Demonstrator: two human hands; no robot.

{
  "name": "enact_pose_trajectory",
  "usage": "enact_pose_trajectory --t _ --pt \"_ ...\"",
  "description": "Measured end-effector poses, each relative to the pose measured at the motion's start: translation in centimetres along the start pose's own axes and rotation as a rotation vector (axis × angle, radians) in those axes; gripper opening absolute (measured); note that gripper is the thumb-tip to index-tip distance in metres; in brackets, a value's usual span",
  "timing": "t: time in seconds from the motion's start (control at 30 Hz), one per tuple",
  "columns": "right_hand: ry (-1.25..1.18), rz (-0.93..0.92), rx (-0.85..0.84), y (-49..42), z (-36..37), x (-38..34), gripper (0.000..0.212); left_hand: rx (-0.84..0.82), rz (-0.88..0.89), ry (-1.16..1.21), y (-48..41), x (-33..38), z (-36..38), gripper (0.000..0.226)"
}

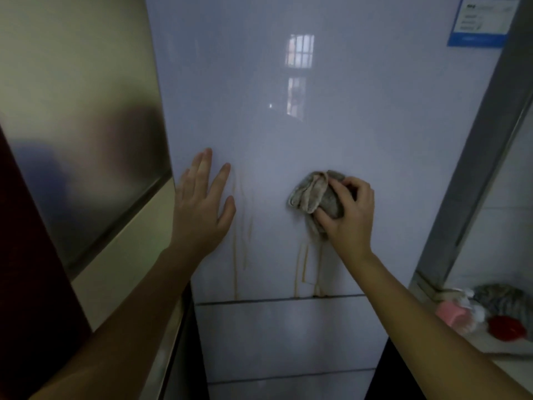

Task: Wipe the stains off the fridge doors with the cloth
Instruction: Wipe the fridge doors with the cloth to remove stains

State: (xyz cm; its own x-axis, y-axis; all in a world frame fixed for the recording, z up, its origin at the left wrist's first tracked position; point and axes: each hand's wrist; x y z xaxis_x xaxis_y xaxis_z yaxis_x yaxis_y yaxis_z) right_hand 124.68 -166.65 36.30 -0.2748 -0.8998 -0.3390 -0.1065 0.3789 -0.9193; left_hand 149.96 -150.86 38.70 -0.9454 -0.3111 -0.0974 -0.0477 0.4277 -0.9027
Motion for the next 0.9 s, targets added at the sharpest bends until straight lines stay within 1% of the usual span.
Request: enact_pose_trajectory --t 0.17,0.3,0.53,0.73,0.9 --pt "-0.012 0.051 0.039 1.9 0.5 0.6 0.062 0.022 -0.009 -0.003 -0.1 0.3 0.3 0.060" --pt "-0.059 0.149 0.087 4.7 0.4 1.6 0.062 0.036 -0.030 -0.003 -0.2 0.5 0.8 0.059" --pt "-0.124 0.325 0.102 10.0 -0.3 3.3 0.063 -0.011 -0.049 -0.005 0.0 1.0 0.9 0.059" --pt "-0.146 0.362 0.107 10.2 -0.5 3.2 0.063 -0.023 -0.058 -0.024 -0.1 1.3 0.7 0.059" --pt "-0.173 0.382 0.071 10.0 -0.8 3.3 0.066 -0.037 -0.056 -0.049 -0.1 1.2 0.6 0.061"
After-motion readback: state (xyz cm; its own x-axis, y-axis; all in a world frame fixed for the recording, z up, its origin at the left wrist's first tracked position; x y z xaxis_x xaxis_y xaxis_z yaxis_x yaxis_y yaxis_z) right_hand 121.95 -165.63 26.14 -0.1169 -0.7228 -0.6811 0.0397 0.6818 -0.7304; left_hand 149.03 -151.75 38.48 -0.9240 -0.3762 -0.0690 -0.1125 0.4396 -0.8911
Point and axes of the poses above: each hand's wrist, its own y-axis away from the middle knuckle, its own z-axis out of the palm, x = y × z, and after that the axes turned 11 degrees about -y, right-handed
